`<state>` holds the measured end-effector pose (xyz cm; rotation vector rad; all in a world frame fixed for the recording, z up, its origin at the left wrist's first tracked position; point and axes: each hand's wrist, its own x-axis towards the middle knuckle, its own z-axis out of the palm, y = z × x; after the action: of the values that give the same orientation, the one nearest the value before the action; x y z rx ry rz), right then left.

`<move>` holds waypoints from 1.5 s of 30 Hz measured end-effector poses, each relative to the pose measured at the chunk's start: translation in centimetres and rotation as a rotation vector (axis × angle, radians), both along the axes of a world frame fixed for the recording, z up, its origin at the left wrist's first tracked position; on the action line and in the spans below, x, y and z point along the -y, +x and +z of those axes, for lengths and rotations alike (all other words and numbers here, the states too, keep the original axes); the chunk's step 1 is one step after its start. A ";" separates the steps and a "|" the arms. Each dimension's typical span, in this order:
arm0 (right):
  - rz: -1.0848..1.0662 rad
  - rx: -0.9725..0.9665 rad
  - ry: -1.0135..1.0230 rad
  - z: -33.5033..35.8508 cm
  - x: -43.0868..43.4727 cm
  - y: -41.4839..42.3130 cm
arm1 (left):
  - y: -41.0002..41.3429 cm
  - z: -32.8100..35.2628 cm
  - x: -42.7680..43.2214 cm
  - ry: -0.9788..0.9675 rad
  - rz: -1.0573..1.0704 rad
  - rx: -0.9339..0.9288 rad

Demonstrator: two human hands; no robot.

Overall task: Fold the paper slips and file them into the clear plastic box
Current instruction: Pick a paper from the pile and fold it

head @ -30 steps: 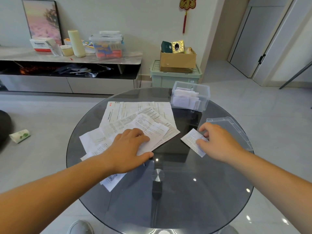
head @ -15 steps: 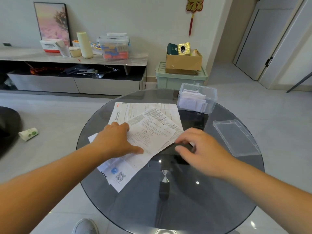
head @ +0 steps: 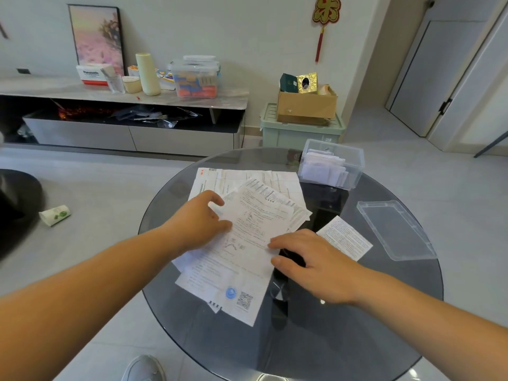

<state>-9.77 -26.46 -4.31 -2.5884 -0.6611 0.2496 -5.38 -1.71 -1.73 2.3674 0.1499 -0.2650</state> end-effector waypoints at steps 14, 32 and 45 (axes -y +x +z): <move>0.025 -0.243 0.304 1.7 3.1 -1.9 | -2.0 0.3 1.1 -1.000 0.198 -0.507; -0.336 -0.451 0.731 1.0 3.0 -0.8 | -4.4 0.4 0.4 0.110 -0.830 0.042; -0.325 -0.486 0.774 1.2 2.7 0.3 | -1.6 -1.7 -0.1 -0.215 -0.442 -0.011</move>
<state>-9.45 -29.19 -3.08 -1.7538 -0.1064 0.4018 -6.96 -1.60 -3.40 2.1612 -0.3836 -0.4777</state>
